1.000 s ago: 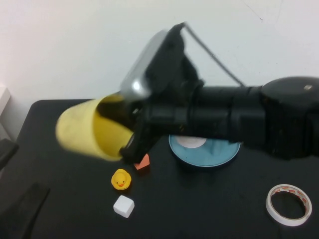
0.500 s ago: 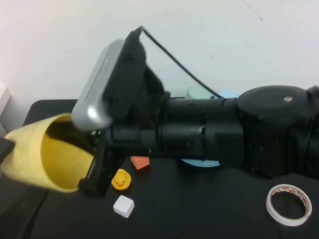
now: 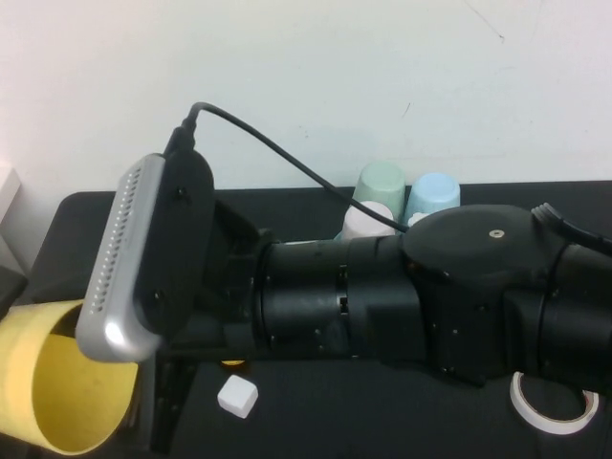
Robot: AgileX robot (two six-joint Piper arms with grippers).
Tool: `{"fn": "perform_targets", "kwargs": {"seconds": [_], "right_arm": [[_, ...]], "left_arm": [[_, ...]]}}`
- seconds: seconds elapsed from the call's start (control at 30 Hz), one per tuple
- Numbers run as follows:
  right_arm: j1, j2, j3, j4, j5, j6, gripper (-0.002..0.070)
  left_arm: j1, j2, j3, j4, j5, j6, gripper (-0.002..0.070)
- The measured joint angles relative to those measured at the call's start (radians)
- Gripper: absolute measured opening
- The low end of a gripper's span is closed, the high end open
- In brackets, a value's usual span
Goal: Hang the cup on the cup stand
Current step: Adjust the cup with two arms, then place the cup on the cup holder
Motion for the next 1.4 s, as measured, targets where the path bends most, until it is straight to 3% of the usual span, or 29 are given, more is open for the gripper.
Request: {"fn": "perform_targets", "kwargs": {"seconds": [0.13,0.2,0.47,0.7,0.93,1.1,1.23,1.27,1.33,1.4], "right_arm": [[0.000,0.000,0.000,0.000,-0.002,-0.031,0.0034],[0.000,0.000,0.000,0.000,-0.003,-0.031,0.0070],[0.004,-0.013,0.002,-0.035,-0.027,0.029,0.0410],[0.004,-0.122,0.069,-0.268,-0.072,0.248,0.0452],[0.004,-0.241,0.224,-0.368,-0.137,0.365,0.0454],[0.004,-0.352,0.347,-0.405,-0.101,0.421,0.0440],[0.004,-0.470,0.465,-0.505,-0.031,0.464,0.0300],[0.004,-0.501,0.492,-0.540,-0.010,0.494,0.0227],[0.004,-0.558,0.533,-0.632,0.038,0.569,0.0113],[0.004,-0.614,0.560,-0.748,0.092,0.687,0.0053]], "left_arm": [[0.000,0.000,0.000,-0.005,-0.009,0.008,0.0576],[0.000,0.000,0.000,-0.005,-0.011,0.053,0.0573],[0.000,0.000,0.000,-0.013,-0.011,0.258,0.0567],[0.000,0.000,-0.070,-0.011,-0.066,0.486,0.0563],[0.000,0.000,-0.174,-0.013,-0.168,0.926,0.0561],[0.000,0.061,-0.227,-0.013,-0.079,1.304,0.0561],[0.000,0.165,-0.254,-0.006,0.098,1.593,0.0561],[0.000,0.189,-0.265,-0.004,0.136,1.647,0.0561],[0.000,0.248,-0.288,0.001,0.183,1.707,0.0561],[0.000,0.299,-0.322,0.002,0.201,1.735,0.0560]]}}
